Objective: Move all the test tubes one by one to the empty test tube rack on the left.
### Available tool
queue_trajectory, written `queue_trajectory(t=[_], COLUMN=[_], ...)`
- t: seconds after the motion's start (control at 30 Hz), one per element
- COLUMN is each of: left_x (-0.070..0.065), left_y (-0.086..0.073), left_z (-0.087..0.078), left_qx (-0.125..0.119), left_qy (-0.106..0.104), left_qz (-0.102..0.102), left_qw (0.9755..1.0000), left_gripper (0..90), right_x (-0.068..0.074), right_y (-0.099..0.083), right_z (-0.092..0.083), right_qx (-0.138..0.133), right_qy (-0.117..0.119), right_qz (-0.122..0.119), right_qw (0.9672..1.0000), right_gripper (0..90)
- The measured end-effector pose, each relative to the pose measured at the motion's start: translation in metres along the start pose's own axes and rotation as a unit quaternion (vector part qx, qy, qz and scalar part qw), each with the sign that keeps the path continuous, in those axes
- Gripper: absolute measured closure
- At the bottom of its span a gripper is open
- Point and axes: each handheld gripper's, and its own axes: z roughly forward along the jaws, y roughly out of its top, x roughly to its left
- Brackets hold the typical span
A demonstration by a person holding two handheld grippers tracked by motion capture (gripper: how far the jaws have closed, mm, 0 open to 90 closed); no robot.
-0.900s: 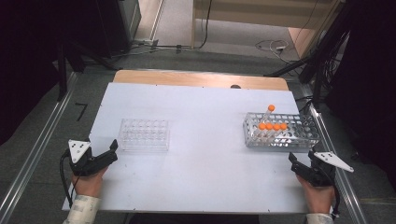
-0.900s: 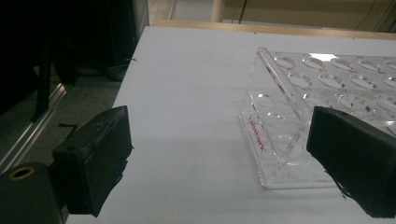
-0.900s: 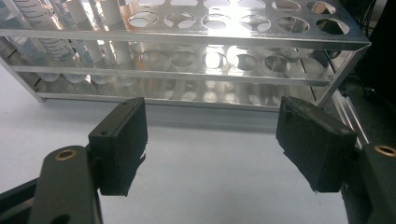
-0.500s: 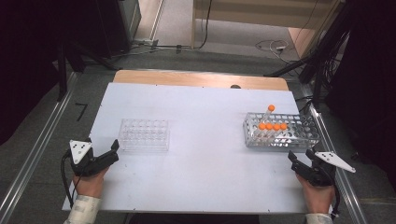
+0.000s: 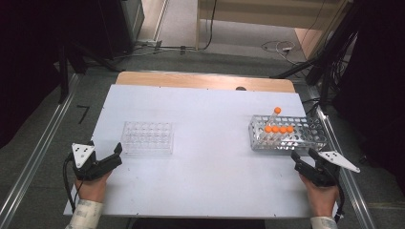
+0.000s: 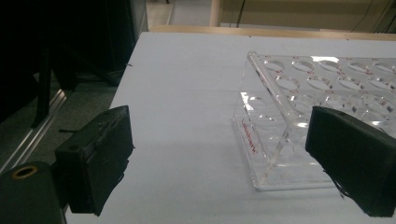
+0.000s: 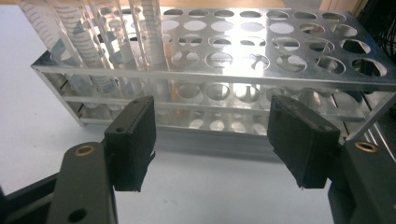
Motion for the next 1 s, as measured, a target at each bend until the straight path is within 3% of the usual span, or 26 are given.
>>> queue_trajectory(t=[0.27,0.63,1.0], left_x=[0.000,0.000,-0.001], left_y=[0.000,0.000,0.000], left_z=[0.001,0.000,0.000], left_qx=[0.002,0.001,0.002], left_qy=[0.000,0.001,0.000], left_qz=[0.001,0.002,0.004], left_qw=[1.0000,1.0000,1.0000], left_gripper=[7.8,7.8,7.9], right_x=[0.005,0.016,0.023], right_y=[0.007,0.021,0.030], right_z=[0.005,0.016,0.028], right_qx=[-0.009,-0.021,-0.022], right_qy=[0.005,0.023,0.032], right_qz=[0.002,-0.018,-0.021], right_qw=[0.9999,0.9994,0.9990], right_gripper=[35.7,52.2,60.7])
